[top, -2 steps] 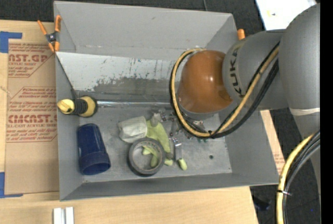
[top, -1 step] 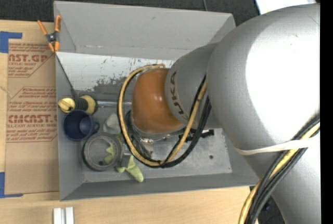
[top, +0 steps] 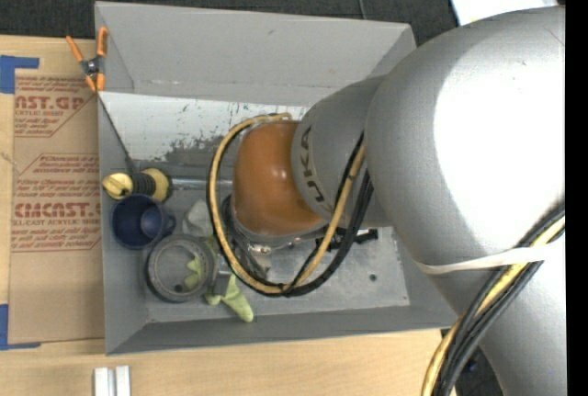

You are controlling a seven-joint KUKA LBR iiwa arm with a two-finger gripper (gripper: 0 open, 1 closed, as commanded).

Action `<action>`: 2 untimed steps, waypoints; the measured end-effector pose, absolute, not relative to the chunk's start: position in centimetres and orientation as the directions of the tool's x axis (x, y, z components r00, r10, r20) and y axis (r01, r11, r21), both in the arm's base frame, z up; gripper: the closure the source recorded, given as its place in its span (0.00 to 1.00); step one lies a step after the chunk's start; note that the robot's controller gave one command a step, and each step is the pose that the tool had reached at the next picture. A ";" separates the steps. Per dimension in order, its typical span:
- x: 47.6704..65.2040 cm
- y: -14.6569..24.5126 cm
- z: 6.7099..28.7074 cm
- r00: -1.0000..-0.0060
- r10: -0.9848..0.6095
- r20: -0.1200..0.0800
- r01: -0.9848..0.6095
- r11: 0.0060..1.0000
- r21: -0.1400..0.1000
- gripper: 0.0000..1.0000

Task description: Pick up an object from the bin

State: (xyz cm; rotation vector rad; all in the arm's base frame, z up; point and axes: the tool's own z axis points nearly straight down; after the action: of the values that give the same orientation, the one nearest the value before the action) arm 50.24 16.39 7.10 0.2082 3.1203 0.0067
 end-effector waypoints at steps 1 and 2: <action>49.7 16.7 9.8 -0.983 0.185 -0.011 0.184 0.983 0.005 1.00; 50.0 14.3 10.5 -0.988 0.151 -0.013 0.151 0.988 0.005 1.00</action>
Offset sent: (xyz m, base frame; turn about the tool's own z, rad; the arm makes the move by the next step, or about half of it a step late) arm -0.0008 -0.0291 0.0339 0.0102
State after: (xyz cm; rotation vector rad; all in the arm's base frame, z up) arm 50.04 14.28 10.48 0.2372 3.1189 0.0055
